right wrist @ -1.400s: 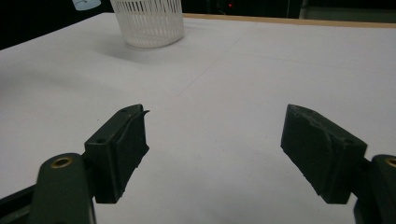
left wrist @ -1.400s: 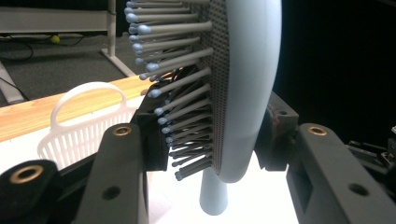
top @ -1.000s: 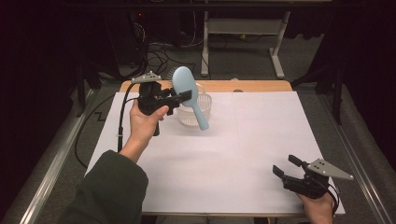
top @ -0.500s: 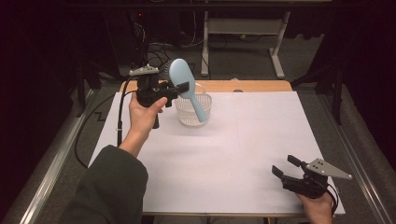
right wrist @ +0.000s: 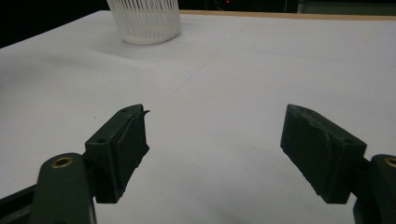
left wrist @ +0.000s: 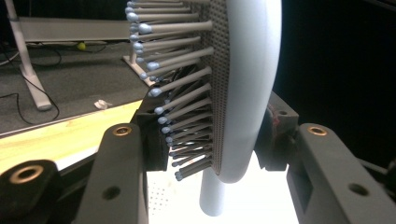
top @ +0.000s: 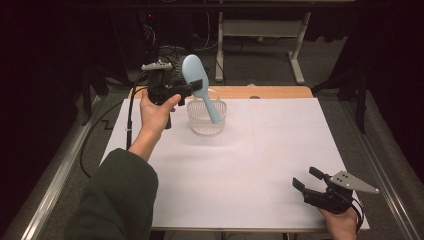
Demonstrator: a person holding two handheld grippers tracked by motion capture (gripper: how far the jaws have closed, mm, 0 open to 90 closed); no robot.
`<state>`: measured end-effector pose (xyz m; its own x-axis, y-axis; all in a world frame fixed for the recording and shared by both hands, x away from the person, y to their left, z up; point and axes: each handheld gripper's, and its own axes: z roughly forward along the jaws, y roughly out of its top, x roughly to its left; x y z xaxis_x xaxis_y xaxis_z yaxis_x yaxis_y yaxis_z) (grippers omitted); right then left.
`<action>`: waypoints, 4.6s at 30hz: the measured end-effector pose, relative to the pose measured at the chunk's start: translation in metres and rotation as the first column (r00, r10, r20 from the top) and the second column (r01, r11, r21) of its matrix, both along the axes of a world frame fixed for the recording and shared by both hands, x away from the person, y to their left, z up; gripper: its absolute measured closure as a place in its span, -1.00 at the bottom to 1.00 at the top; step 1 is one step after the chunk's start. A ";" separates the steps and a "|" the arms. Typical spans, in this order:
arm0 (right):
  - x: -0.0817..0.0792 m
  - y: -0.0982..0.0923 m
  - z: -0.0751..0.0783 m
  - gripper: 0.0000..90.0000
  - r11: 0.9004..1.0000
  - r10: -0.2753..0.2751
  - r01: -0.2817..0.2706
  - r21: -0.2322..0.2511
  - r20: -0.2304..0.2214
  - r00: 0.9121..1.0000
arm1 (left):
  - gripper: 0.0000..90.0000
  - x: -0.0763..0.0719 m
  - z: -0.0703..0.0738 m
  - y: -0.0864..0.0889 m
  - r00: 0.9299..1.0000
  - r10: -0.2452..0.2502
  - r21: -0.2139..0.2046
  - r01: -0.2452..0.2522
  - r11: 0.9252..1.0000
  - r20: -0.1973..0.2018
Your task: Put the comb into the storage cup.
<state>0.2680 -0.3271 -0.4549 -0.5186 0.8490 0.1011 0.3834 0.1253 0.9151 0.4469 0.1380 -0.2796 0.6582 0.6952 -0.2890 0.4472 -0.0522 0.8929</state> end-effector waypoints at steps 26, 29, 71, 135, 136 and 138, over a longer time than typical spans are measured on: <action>-0.001 -0.001 0.000 -0.49 1.000 0.008 -0.008 0.010 -0.002 1.000 | 0.21 0.030 -0.013 -0.013 0.997 0.074 0.037 -0.074 0.997 -0.018; 0.000 -0.001 0.000 -0.49 1.000 0.003 -0.003 0.012 -0.004 1.000 | 0.21 0.034 -0.016 -0.014 0.996 0.083 0.036 -0.083 0.996 -0.021; 0.000 -0.001 0.000 -0.49 1.000 0.010 -0.009 0.012 -0.011 1.000 | 0.19 0.050 -0.052 -0.038 0.993 0.099 0.136 -0.090 0.987 -0.061; 0.000 -0.001 -0.001 -0.49 1.000 0.014 -0.014 0.018 -0.013 1.000 | 0.12 0.047 -0.078 -0.032 0.989 0.106 0.206 -0.083 0.975 -0.103; 0.000 -0.001 -0.001 -0.50 1.000 0.013 -0.013 0.019 -0.013 1.000 | 0.12 0.048 -0.078 -0.031 0.989 0.104 0.202 -0.080 0.976 -0.109; 0.000 -0.002 -0.001 -0.50 1.000 0.012 -0.012 0.021 -0.012 1.000 | 0.12 0.048 -0.078 -0.030 0.987 0.108 0.202 -0.083 0.976 -0.116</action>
<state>0.2681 -0.3287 -0.4558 -0.5275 0.8403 0.1252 0.3933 0.1109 0.9127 0.4948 0.1083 -0.3576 0.5534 0.8041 -0.2171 0.5662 -0.1720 0.8062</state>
